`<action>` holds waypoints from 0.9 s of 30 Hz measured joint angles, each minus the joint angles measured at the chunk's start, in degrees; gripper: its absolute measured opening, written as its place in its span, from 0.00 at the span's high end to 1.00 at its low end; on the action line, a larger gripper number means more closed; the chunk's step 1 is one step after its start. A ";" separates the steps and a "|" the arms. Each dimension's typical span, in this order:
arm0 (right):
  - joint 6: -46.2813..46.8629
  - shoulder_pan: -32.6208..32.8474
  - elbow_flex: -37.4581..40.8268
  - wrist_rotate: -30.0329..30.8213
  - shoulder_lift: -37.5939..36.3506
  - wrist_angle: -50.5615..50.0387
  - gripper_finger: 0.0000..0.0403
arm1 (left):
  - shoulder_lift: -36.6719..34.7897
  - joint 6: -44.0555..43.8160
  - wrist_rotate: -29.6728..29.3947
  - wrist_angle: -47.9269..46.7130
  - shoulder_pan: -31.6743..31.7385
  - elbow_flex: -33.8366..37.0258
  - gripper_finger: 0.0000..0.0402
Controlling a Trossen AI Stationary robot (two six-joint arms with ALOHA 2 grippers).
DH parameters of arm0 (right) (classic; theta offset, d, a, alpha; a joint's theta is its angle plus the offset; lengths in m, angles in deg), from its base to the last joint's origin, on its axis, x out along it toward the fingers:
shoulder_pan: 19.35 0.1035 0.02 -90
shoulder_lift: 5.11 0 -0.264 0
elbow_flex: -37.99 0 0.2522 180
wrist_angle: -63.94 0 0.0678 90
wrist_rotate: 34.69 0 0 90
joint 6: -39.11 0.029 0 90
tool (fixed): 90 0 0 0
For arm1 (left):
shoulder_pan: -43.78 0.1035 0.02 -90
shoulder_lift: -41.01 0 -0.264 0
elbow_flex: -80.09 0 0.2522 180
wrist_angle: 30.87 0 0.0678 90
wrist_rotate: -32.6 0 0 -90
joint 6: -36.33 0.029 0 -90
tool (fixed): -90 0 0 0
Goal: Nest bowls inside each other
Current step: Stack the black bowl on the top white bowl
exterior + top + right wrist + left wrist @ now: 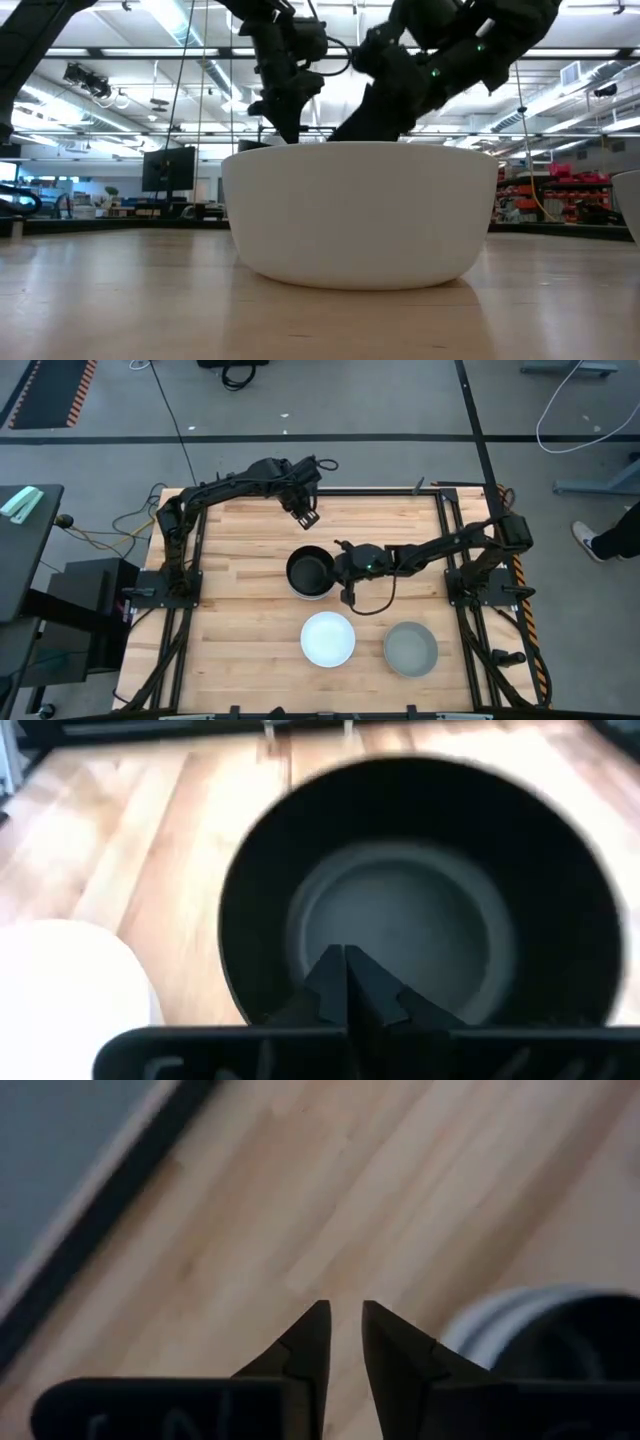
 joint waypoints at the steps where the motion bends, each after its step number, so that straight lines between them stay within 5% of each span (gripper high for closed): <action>1: -0.23 -0.01 0.00 0.08 -0.71 -0.09 1.00 | 0.00 -0.78 1.46 -1.08 -0.15 0.00 0.83; 6: -1.12 0.00 0.00 1.51 -3.84 -3.03 1.00 | -0.14 -1.36 8.33 -4.49 -2.75 0.00 0.83; 27: 0.61 1.52 0.04 4.95 -8.00 -17.43 1.00 | -1.38 -4.12 10.61 -8.14 -12.37 4.12 0.91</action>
